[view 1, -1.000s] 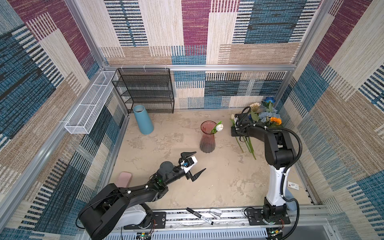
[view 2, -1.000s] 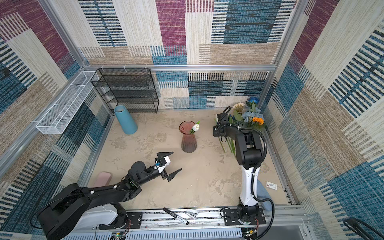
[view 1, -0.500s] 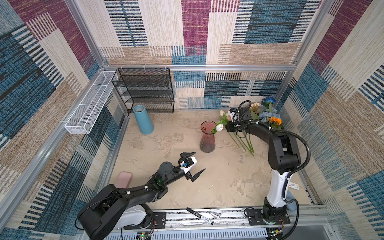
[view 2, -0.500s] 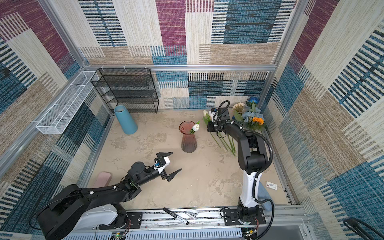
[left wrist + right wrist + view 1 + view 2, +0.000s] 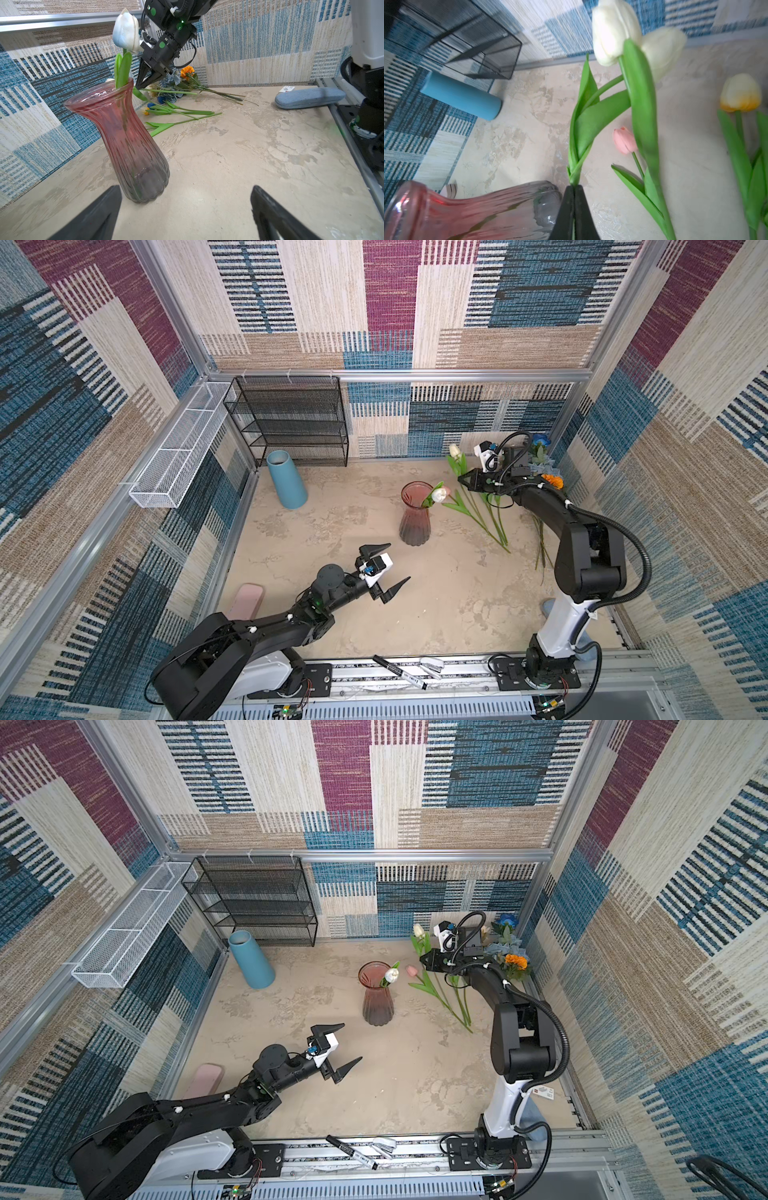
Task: Arrange the flowers into the vase
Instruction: 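Carry the white tulip up over the pink vase and lower its stem in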
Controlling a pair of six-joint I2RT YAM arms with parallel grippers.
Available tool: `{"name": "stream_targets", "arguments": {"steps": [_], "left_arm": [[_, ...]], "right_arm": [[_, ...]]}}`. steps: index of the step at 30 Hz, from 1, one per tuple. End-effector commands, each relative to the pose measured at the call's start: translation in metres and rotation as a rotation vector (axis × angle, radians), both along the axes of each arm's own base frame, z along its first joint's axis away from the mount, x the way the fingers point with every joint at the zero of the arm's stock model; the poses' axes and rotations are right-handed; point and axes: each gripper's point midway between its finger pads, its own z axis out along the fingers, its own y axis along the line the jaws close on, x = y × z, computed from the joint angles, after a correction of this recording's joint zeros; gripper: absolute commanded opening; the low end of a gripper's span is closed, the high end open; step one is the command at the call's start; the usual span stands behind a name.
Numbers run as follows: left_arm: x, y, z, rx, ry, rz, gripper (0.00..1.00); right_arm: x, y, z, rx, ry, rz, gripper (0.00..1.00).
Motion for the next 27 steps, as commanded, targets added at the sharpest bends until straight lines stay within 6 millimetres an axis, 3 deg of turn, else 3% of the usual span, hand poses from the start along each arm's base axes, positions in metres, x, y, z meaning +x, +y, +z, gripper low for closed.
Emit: {"name": "stream_targets", "arguments": {"steps": [1, 5, 8, 11, 15, 20, 22, 25, 27], "left_arm": [[-0.001, 0.0, 0.006, -0.025, -0.013, -0.005, 1.0], [0.0, -0.001, 0.005, -0.02, -0.008, -0.006, 1.0], [-0.001, -0.001, 0.006, -0.03, -0.011, -0.009, 1.0], [-0.001, -0.001, 0.006, -0.02, -0.011, -0.005, 1.0], [-0.002, 0.001, 0.01, -0.025, -0.016, -0.002, 1.0], [-0.002, 0.001, 0.008, -0.027, -0.012, -0.004, 1.0], [-0.001, 0.0, 0.008, -0.028, -0.008, -0.004, 1.0], [-0.001, -0.001, 0.006, -0.025, -0.008, -0.007, 1.0], [-0.001, 0.0, 0.008, -0.032, -0.013, -0.006, 1.0]], "right_arm": [[-0.001, 0.007, 0.063, 0.069, -0.182, 0.015, 0.0], [-0.008, 0.012, 0.098, 0.115, -0.223, 0.041, 0.01], [-0.008, 0.011, 0.103, 0.13, -0.204, 0.032, 0.01], [-0.005, -0.002, 0.097, 0.108, -0.177, -0.042, 0.0], [0.004, -0.027, 0.061, 0.001, -0.103, -0.162, 0.01], [0.01, -0.046, -0.014, -0.122, 0.016, -0.221, 0.01], [0.01, -0.053, -0.034, -0.157, 0.044, -0.252, 0.02], [0.012, -0.054, -0.047, -0.169, 0.05, -0.249, 0.01], [0.012, -0.045, -0.038, -0.138, 0.021, -0.207, 0.01]]}}
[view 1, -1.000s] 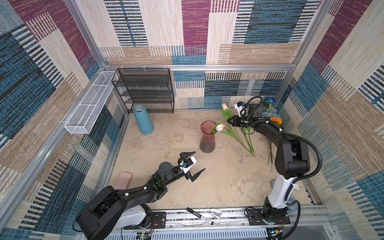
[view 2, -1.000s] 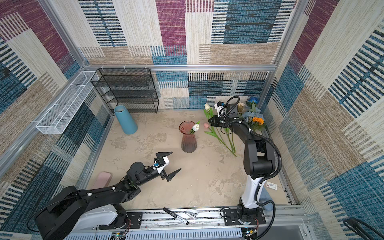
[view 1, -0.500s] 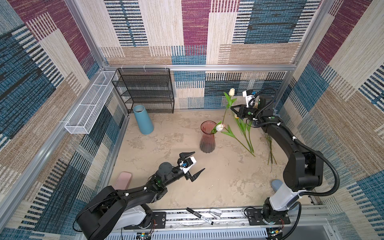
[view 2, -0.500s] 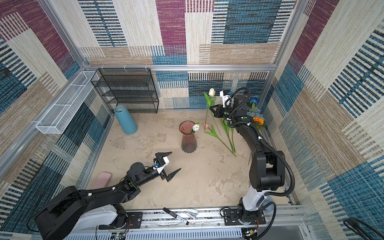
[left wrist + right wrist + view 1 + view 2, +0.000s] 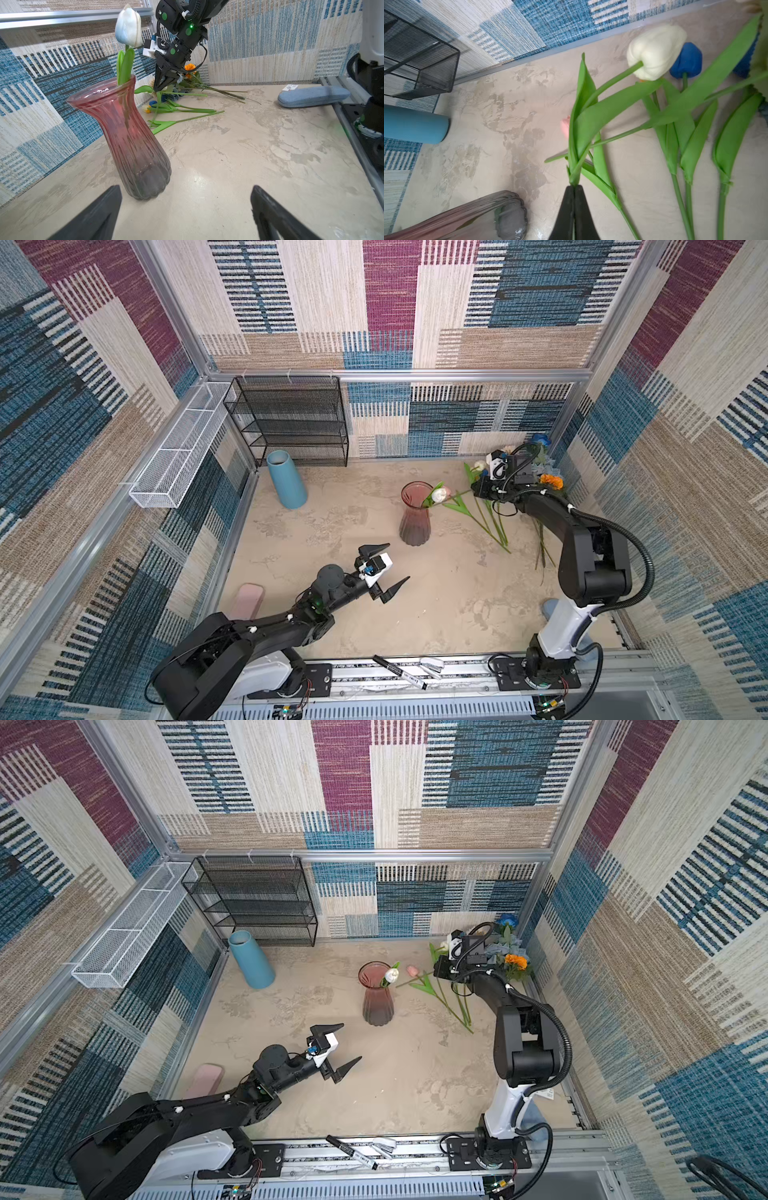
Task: Arrange the flowers into the vase
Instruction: 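Carry the white tulip up over the pink vase and lower its stem in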
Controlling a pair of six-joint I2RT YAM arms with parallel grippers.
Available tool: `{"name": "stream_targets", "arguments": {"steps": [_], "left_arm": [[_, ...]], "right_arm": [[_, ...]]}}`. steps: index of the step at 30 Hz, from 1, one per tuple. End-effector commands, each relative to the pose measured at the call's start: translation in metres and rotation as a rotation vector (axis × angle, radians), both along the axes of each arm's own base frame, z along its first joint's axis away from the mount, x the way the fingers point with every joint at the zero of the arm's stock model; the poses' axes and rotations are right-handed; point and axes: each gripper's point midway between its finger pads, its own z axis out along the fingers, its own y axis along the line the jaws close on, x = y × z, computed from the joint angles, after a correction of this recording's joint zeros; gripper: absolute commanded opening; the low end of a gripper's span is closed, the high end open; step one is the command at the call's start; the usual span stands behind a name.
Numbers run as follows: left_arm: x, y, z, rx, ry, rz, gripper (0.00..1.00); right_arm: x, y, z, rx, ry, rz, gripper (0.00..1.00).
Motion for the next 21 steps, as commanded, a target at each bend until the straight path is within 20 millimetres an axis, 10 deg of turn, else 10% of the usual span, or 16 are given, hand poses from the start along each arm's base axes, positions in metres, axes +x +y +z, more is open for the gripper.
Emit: {"name": "stream_targets", "arguments": {"steps": [1, 8, 14, 21], "left_arm": [[0.0, 0.0, 0.009, -0.034, -0.016, -0.001, 1.0], [0.001, 0.001, 0.01, -0.041, -0.02, 0.009, 1.0], [0.001, 0.002, 0.01, -0.037, -0.023, 0.014, 1.0], [0.0, 0.001, 0.01, -0.043, -0.021, 0.007, 1.0]], "right_arm": [[0.007, 0.005, 0.022, 0.004, -0.097, 0.036, 0.01], [-0.028, 0.028, 0.147, 0.158, -0.455, 0.136, 0.0], [-0.115, 0.059, 0.283, 0.313, -0.915, 0.277, 0.0], [-0.193, 0.123, 0.372, 0.5, -1.23, 0.518, 0.0]]}}
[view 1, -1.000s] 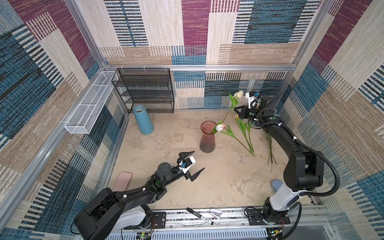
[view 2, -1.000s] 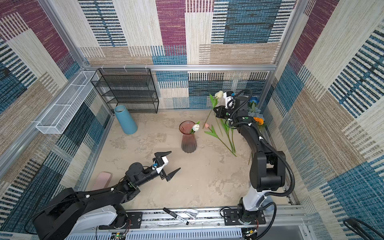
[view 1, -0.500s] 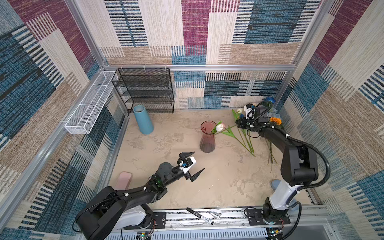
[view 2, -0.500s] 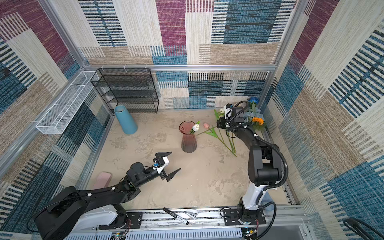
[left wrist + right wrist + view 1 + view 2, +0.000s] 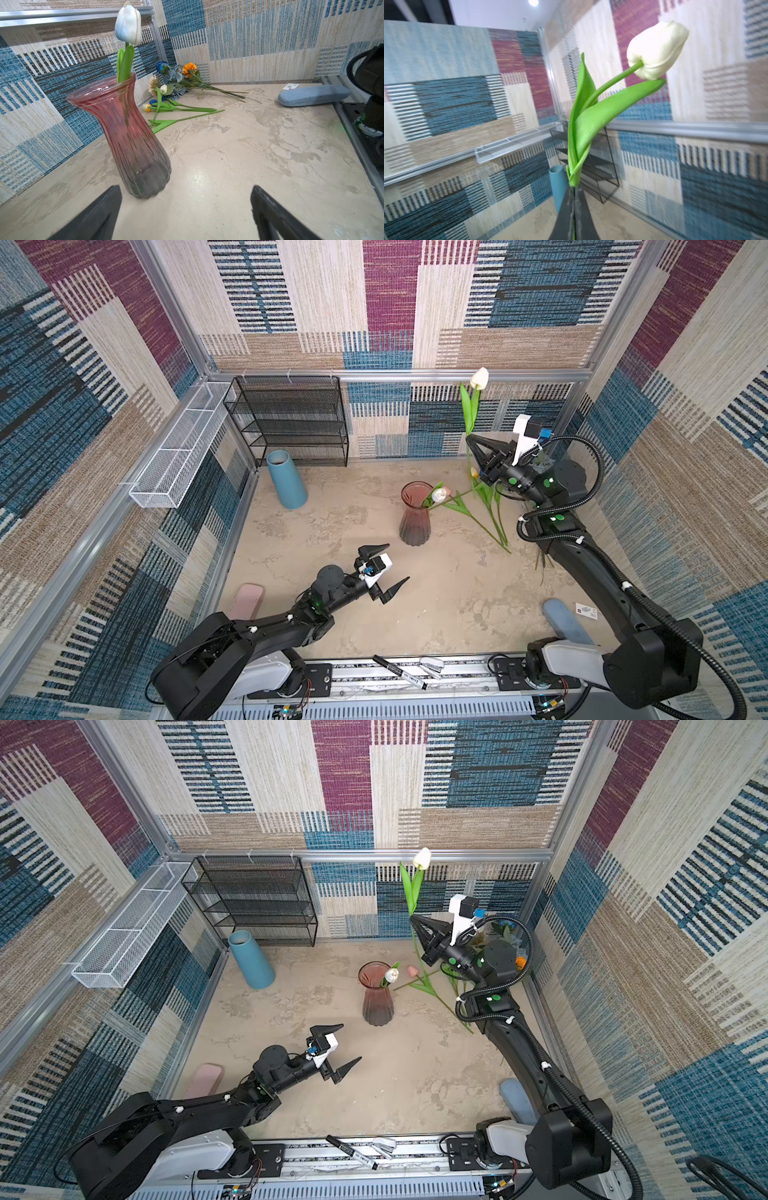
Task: Arrange the flowers into the vase
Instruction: 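Carry the white tulip up over the pink vase and lower its stem in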
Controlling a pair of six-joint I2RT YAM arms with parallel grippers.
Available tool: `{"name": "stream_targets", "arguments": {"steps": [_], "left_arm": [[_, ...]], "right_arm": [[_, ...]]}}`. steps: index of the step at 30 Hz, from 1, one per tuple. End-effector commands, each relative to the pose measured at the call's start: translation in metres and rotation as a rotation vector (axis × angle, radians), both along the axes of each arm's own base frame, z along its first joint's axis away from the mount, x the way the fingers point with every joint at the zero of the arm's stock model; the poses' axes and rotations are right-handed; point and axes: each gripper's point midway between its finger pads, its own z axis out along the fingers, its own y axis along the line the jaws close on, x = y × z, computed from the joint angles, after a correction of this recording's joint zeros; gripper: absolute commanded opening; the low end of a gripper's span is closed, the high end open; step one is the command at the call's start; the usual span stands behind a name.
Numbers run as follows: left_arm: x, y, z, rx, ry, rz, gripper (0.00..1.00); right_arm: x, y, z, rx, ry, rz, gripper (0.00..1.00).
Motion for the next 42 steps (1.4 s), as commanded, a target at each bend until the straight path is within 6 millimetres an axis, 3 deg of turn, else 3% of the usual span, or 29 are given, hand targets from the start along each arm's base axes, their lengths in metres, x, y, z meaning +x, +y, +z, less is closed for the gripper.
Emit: {"name": "stream_targets", "arguments": {"steps": [1, 3, 5, 9, 13, 17, 20, 25, 33, 42], "left_arm": [[0.0, 0.0, 0.012, -0.045, -0.02, 0.003, 1.0], [0.0, 0.001, 0.012, -0.043, -0.022, 0.002, 1.0], [-0.001, 0.001, 0.012, -0.043, -0.024, 0.001, 1.0], [-0.002, 0.003, 0.015, -0.048, -0.033, 0.003, 1.0], [-0.006, 0.004, 0.021, -0.053, -0.043, -0.002, 1.0], [-0.005, 0.005, 0.021, -0.036, -0.048, 0.007, 1.0], [-0.005, 0.006, 0.021, -0.042, -0.051, 0.005, 1.0], [-0.004, 0.006, 0.02, -0.04, -0.05, 0.01, 1.0], [-0.003, 0.004, 0.018, -0.036, -0.047, 0.008, 1.0], [-0.001, 0.003, 0.014, -0.031, -0.039, 0.008, 1.0]], "right_arm": [[-0.043, 0.021, 0.043, 0.116, -0.209, 0.14, 0.0], [-0.05, 0.036, 0.047, 0.14, -0.278, 0.159, 0.0], [-0.043, 0.043, 0.048, 0.147, -0.316, 0.165, 0.0], [-0.001, 0.063, 0.041, 0.123, -0.316, 0.168, 0.0], [0.029, 0.083, 0.015, 0.132, -0.265, 0.25, 0.0], [0.056, 0.09, -0.016, 0.095, -0.226, 0.195, 0.0], [0.072, 0.095, -0.025, 0.006, -0.211, 0.164, 0.0], [0.087, 0.105, -0.051, -0.115, -0.145, 0.266, 0.0], [0.1, 0.099, -0.087, -0.205, -0.055, 0.426, 0.0], [0.08, 0.097, -0.085, -0.125, -0.051, 0.518, 0.0]]}}
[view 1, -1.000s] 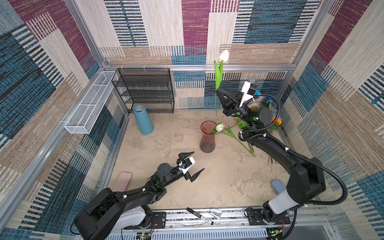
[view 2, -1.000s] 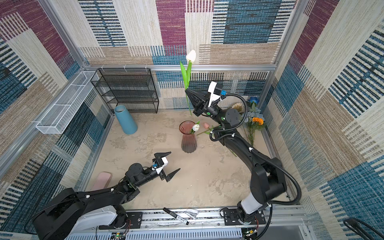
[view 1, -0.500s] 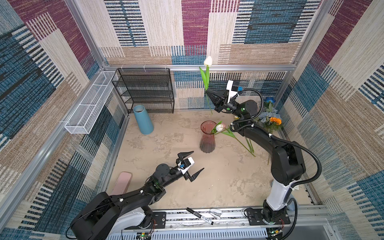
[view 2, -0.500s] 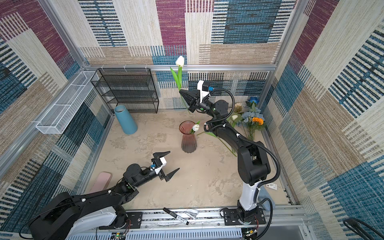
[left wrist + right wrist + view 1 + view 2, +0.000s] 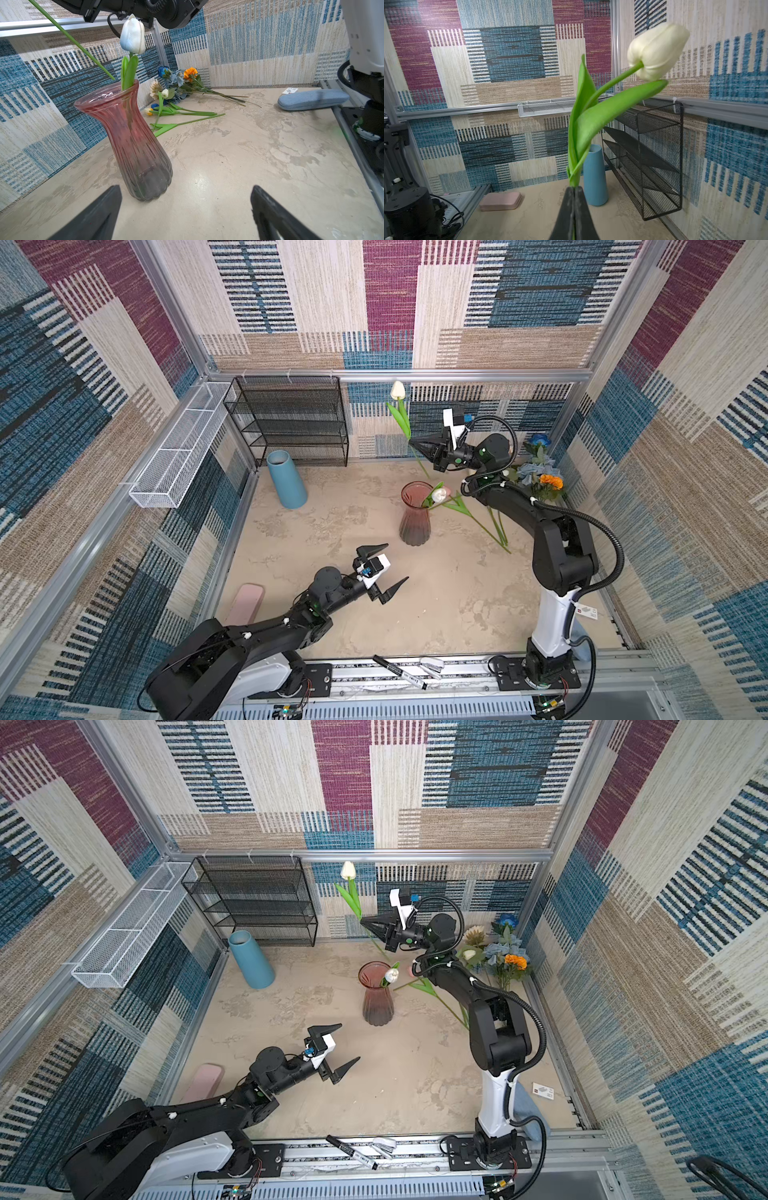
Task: Arrange the flowers into the vase
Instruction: 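Carry the white tulip up over the pink vase and lower its stem in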
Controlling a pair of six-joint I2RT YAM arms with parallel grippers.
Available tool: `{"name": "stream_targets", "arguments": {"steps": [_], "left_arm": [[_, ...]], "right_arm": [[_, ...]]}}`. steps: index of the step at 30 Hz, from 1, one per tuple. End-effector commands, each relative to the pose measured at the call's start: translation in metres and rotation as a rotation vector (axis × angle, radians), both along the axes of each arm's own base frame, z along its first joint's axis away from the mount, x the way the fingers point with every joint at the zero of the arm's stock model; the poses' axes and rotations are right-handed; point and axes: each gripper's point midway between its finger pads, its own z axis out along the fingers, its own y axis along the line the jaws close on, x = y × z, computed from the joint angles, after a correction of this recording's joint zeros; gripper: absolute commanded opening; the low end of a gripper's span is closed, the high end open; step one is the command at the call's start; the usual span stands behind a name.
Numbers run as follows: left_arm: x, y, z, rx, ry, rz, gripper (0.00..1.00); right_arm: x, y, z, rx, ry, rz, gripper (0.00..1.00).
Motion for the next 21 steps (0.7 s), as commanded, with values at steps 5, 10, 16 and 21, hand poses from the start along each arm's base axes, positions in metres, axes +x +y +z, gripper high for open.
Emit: {"name": "stream_targets", "arguments": {"steps": [5, 10, 16, 21], "left_arm": [[0.002, 0.0, 0.007, -0.017, -0.026, 0.006, 1.0], [0.002, 0.001, 0.007, -0.013, -0.026, 0.011, 1.0], [0.001, 0.0, 0.008, -0.016, -0.026, 0.004, 1.0], [0.001, 0.001, 0.009, -0.014, -0.029, 0.006, 1.0]], "right_arm": [[-0.024, 0.002, 0.009, 0.084, 0.032, 0.129, 0.0], [-0.033, 0.009, 0.017, 0.102, 0.029, 0.157, 0.0], [-0.034, 0.012, 0.015, 0.106, 0.029, 0.147, 0.0], [-0.033, 0.012, 0.009, 0.101, 0.04, 0.135, 0.01]]}}
